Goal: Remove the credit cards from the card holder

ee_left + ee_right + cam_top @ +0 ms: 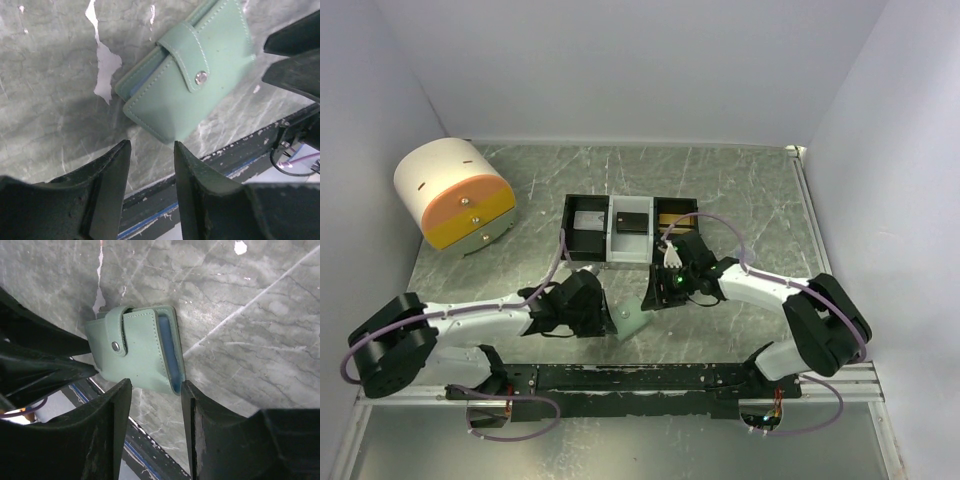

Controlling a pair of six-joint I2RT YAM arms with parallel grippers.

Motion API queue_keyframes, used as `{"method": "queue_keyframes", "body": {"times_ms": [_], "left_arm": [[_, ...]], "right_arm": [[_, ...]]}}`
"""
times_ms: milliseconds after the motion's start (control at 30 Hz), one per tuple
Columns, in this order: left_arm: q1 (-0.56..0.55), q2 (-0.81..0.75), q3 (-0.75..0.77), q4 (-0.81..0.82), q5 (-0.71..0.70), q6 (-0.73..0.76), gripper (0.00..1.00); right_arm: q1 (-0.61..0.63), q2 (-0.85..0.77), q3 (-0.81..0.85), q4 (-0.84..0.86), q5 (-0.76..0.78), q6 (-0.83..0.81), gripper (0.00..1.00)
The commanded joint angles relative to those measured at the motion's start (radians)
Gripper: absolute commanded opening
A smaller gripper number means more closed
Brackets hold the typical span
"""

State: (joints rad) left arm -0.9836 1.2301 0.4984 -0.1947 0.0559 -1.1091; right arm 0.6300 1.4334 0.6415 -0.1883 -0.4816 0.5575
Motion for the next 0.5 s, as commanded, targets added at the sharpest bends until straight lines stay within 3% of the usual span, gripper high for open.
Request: {"method": "queue_keyframes", "body": {"times_ms": [0, 300, 467], "left_arm": [[-0.002, 0.069, 0.056, 0.057, -0.036, 0.002, 0.49], [0.007, 0.238, 0.227, 0.011, -0.133, 0.111, 0.42], [0.075, 0.294, 0.264, 0.083, -0.055, 0.193, 0.4]], "right_arm": [[0.012, 0.003, -0.02, 0.061, -0.029, 0.029, 0.43], [0.041, -0.124, -0.156, 0.103, -0.053, 0.148, 0.36], [0.088, -0.195, -0.201, 0.113, -0.101, 0.193, 0.37]]}}
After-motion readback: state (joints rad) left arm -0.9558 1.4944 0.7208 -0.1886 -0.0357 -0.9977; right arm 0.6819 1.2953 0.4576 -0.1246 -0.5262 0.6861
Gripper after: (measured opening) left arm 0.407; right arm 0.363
